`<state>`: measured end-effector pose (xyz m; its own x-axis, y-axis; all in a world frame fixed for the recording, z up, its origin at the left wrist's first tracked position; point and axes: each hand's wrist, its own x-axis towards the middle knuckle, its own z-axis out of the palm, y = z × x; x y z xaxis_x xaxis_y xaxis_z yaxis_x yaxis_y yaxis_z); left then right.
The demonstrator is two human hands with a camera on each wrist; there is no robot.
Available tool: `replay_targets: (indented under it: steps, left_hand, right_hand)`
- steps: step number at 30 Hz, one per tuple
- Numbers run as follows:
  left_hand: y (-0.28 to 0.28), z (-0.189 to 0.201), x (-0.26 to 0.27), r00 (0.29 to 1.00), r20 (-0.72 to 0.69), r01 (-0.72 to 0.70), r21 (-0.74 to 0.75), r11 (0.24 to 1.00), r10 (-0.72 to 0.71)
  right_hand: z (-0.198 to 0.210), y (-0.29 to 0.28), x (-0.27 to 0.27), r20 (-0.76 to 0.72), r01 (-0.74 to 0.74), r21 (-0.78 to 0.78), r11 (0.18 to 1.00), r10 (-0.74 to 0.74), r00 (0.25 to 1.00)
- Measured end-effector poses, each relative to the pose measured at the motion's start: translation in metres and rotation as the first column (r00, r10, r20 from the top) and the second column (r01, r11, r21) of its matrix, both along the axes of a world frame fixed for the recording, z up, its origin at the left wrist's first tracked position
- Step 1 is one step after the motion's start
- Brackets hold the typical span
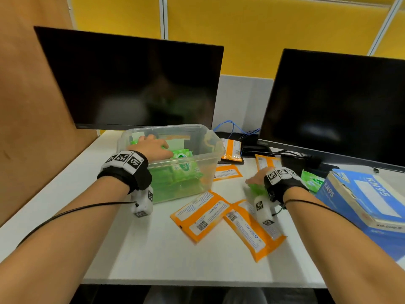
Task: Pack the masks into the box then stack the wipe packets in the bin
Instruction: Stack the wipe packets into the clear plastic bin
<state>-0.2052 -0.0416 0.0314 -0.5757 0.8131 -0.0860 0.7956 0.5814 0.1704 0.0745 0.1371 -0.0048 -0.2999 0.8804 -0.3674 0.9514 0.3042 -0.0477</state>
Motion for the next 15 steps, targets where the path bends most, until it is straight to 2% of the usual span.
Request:
replay_targets:
  steps: [2, 4, 6, 7, 12, 14, 15]
  left_hand:
    - [0.000, 0.000, 0.000, 1.000, 0.001, 0.000, 0.004, 1.000, 0.000]
    - [-0.001, 0.001, 0.001, 1.000, 0.007, -0.002, 0.005, 1.000, 0.002]
    - [-0.001, 0.001, 0.001, 1.000, 0.011, 0.000, 0.001, 1.000, 0.000]
    - [-0.001, 0.001, 0.002, 1.000, 0.013, 0.001, 0.000, 1.000, -0.001]
    - [-0.002, 0.002, 0.002, 1.000, 0.020, -0.003, 0.007, 1.000, 0.003]
    - [-0.002, 0.002, 0.002, 1.000, 0.026, -0.005, 0.009, 1.000, 0.005]
    - [-0.002, 0.002, 0.003, 1.000, 0.026, -0.005, 0.008, 1.000, 0.005]
  right_hand:
    - [-0.002, 0.012, -0.018, 0.016, -0.079, -0.022, 0.997, 0.079, 0.997]
    - [-0.006, 0.015, -0.023, 0.104, -0.173, 0.004, 0.985, 0.172, 0.980]
    - [-0.016, 0.011, -0.022, 0.177, -0.293, 0.127, 0.948, 0.269, 0.947]
    - [-0.021, 0.005, -0.018, 0.204, -0.305, 0.162, 0.939, 0.270, 0.941]
    - [-0.043, 0.007, -0.020, 0.152, -0.211, 0.252, 0.944, 0.177, 0.972]
    - [-0.037, 0.005, -0.019, 0.058, -0.105, 0.151, 0.983, 0.097, 0.994]
    - [-0.033, 0.004, -0.018, -0.068, -0.034, 0.061, 0.998, 0.038, 0.997]
